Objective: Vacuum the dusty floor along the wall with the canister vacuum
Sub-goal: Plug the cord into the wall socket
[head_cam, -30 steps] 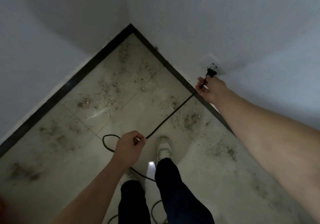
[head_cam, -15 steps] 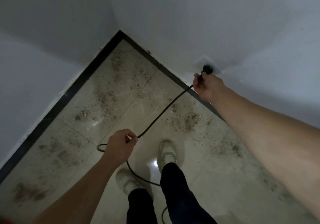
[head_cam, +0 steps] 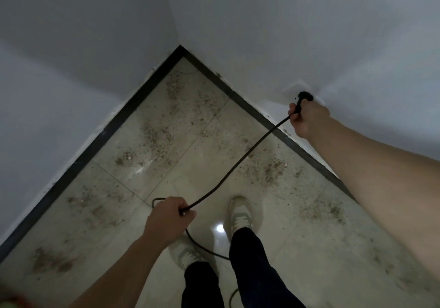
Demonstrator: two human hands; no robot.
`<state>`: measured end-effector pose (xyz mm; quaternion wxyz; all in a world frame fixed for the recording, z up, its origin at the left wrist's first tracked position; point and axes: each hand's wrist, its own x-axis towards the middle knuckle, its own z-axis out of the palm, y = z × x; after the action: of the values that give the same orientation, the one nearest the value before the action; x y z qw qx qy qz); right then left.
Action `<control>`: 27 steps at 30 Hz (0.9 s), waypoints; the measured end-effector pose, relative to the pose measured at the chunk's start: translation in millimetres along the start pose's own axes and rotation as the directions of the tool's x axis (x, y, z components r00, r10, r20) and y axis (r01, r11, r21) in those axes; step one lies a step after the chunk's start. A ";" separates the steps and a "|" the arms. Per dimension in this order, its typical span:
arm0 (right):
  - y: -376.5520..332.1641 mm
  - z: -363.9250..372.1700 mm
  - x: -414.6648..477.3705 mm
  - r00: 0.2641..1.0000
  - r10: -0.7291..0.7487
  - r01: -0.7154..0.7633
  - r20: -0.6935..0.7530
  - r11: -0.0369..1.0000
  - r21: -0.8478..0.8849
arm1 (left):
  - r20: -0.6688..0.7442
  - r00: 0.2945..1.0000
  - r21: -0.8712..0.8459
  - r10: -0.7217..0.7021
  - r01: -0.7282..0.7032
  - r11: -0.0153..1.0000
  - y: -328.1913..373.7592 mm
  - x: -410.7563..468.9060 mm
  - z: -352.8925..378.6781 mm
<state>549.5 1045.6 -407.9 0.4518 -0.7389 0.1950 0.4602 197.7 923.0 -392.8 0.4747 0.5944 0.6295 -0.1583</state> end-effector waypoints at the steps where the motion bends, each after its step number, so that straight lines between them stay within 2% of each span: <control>1: 0.4 -0.5 -1.1 1.000 -0.002 0.002 0.005 1.000 -0.006 | 0.001 0.999 0.026 -0.033 0.033 0.999 -10.0 -7.0 3.3; 6: -0.7 -5.8 -15.5 0.996 0.015 -0.006 0.088 0.995 -0.098 | 0.038 0.980 0.025 -0.194 0.193 0.981 -61.7 -56.2 17.7; 8: 12.2 -4.6 -28.1 0.999 0.006 0.006 0.051 0.969 -0.247 | 0.046 0.963 -0.010 -0.265 0.265 0.964 -76.6 -78.3 22.7; 9: 22.9 -4.6 -36.7 0.998 -0.051 0.057 0.024 0.899 -0.434 | 0.040 0.955 -0.036 -0.293 0.295 0.955 -81.8 -89.9 25.5; 10: 36.2 -6.5 -45.2 0.988 -0.154 0.132 0.025 0.742 -0.657 | 0.029 0.951 -0.063 -0.309 0.311 0.948 -85.6 -101.1 28.7; 11: 51.2 -9.3 -55.2 0.959 -0.272 0.217 0.084 0.508 -0.834 | 0.016 0.949 -0.094 -0.315 0.315 0.944 -88.1 -112.7 32.3; 12: 66.0 -12.1 -69.6 0.910 -0.365 0.302 0.196 0.261 -0.917 | -0.001 0.948 -0.139 -0.319 0.316 0.939 -89.6 -123.7 36.1; 13: 80.2 -14.1 -86.3 0.850 -0.413 0.383 0.327 0.057 -0.922 | -0.013 0.944 -0.197 -0.328 0.319 0.927 -90.1 -134.3 40.1; 15: 110.0 -17.8 -118.8 0.715 -0.397 0.513 0.575 -0.261 -0.818 | -0.026 0.934 -0.322 -0.356 0.330 0.888 -89.5 -155.8 50.0; 17: 139.5 -18.9 -147.0 0.659 -0.220 0.568 0.719 -0.481 -0.668 | -0.034 0.925 -0.407 -0.377 0.332 0.851 -87.8 -173.7 63.8; 19: 169.1 -21.6 -168.2 0.659 0.005 0.619 0.752 -0.572 -0.538 | -0.053 0.918 -0.441 -0.393 0.332 0.834 -86.4 -188.6 80.1; 21: 195.6 -29.4 -185.8 0.645 0.186 0.673 0.742 -0.598 -0.435 | -0.068 0.906 -0.449 -0.418 0.346 0.824 -87.9 -204.4 98.6; 23: 215.9 -43.2 -197.7 0.618 0.290 0.709 0.731 -0.608 -0.358 | -0.057 0.887 -0.409 -0.458 0.398 0.821 -89.6 -221.7 118.2; 27: 252.1 -80.8 -207.6 0.577 0.394 0.724 0.715 -0.653 -0.224 | -0.029 0.844 -0.395 -0.536 0.483 0.781 -102.1 -262.8 172.8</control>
<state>308.8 820.6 -339.7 -0.3005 -0.4849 -0.7275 0.3812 135.5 609.1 -309.8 0.4725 0.3101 0.8167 -0.1163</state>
